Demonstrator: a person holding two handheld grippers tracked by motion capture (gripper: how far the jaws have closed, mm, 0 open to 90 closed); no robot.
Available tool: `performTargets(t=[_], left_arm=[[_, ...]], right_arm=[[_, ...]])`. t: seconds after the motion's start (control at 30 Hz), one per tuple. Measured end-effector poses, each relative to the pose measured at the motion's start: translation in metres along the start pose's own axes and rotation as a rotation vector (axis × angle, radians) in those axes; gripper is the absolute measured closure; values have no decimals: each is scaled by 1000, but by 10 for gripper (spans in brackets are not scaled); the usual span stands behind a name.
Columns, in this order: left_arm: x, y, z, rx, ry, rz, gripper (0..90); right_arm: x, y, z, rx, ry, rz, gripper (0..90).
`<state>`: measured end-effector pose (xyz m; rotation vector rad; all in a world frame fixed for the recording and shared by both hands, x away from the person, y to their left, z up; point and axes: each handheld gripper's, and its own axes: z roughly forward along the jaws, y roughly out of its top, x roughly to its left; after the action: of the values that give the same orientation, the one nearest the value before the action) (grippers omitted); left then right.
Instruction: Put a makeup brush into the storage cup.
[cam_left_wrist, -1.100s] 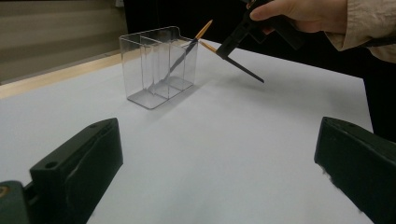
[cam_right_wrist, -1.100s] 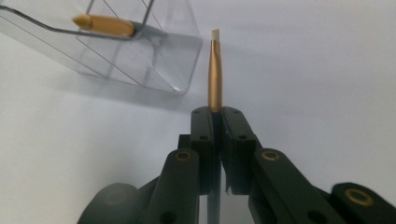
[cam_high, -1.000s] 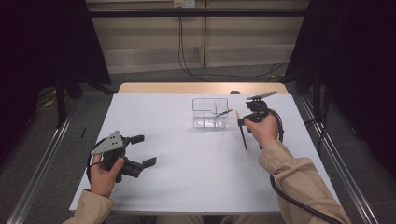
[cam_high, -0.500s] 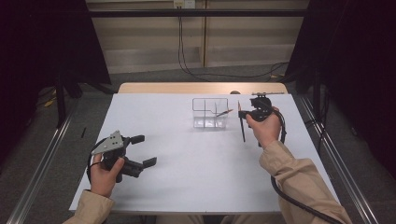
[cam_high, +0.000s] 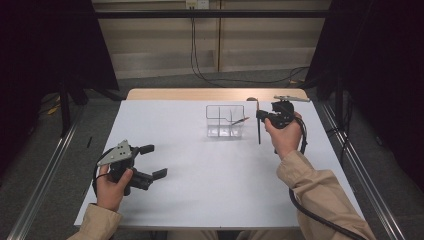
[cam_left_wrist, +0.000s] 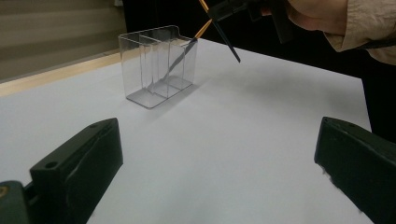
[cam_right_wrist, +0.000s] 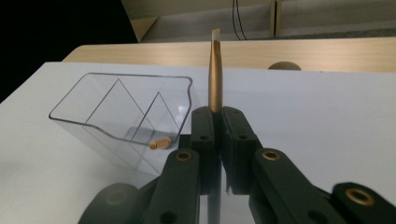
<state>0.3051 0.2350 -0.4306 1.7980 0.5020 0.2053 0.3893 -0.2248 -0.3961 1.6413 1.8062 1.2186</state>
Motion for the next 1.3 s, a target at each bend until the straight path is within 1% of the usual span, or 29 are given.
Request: performTargets(t=[0.33, 0.63, 0.77, 0.83, 0.93, 1.0, 1.07, 1.17, 1.2, 1.3], left_arm=[[0, 0, 0, -1, 1, 0, 9], [0, 1, -1, -2, 2, 3, 9], [0, 0, -1, -5, 1, 1, 9], [0, 0, -1, -4, 2, 1, 9], [1, 0, -1, -4, 2, -4, 9], [1, 0, -1, -5, 2, -4, 9], [1, 0, -1, -6, 1, -5, 9], [1, -1, -1, -7, 3, -4, 9], [1, -1, -1, -7, 3, -4, 9], [1, -1, -1, -7, 2, -6, 9]], right_arm=[[3, 4, -7, -104, 7, -17, 842], [8, 4, -11, -212, 20, -56, 842], [9, 6, -11, -238, 22, -60, 842], [10, 6, -11, -245, 24, -55, 842], [10, 7, -11, -268, 25, -62, 842], [10, 6, -11, -293, 26, -59, 842], [11, 6, -11, -305, 25, -59, 842], [12, 6, -11, -317, 26, -59, 842], [12, 7, -12, -325, 24, -67, 842], [13, 8, -12, -329, 24, -72, 842]])
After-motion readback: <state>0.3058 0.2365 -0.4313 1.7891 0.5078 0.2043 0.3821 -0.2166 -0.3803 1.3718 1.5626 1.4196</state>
